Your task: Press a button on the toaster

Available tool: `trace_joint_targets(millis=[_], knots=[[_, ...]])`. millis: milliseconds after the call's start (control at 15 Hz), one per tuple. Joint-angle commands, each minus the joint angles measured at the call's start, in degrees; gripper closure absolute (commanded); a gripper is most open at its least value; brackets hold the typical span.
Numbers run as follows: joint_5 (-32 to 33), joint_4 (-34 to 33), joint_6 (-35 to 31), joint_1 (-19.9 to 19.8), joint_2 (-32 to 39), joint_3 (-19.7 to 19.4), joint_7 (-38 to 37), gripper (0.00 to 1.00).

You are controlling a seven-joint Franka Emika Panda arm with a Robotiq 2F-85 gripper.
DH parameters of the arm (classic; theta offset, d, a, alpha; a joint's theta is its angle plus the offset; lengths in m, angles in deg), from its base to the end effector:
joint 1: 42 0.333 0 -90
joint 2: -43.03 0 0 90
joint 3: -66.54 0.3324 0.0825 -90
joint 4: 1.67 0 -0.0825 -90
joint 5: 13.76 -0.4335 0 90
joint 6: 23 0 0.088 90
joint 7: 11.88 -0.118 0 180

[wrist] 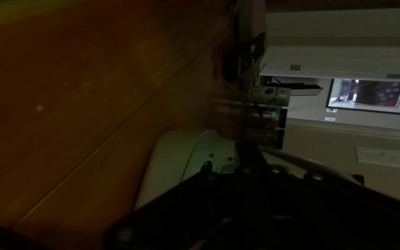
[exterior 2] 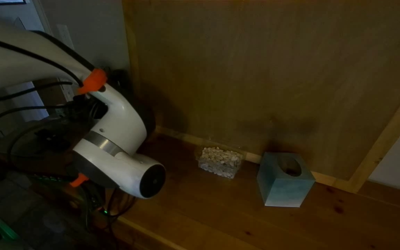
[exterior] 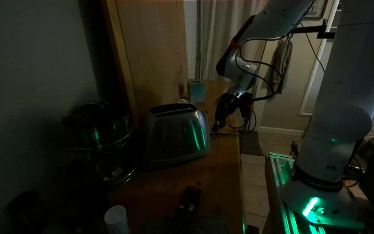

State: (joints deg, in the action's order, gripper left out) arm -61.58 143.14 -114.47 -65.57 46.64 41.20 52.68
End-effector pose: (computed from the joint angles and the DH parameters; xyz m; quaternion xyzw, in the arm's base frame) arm 0.3140 -0.2339 0.2153 -0.8303 0.0946 -0.0486 0.5471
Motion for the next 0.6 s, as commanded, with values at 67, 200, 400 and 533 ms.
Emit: trace_joint_targets(millis=[67, 200, 400, 533], knots=[[2.06, -0.10, 1.75, -0.78, -1.70, 0.21, 2.62, 1.00], [1.77, -0.24, 2.71, -0.78, -1.77, 0.26, 3.86, 1.00], [1.29, -0.62, 4.70, -0.66, -1.52, 0.37, 5.13, 1.00], [1.30, -0.86, 5.51, -0.64, -1.29, 0.36, 5.51, 1.00]])
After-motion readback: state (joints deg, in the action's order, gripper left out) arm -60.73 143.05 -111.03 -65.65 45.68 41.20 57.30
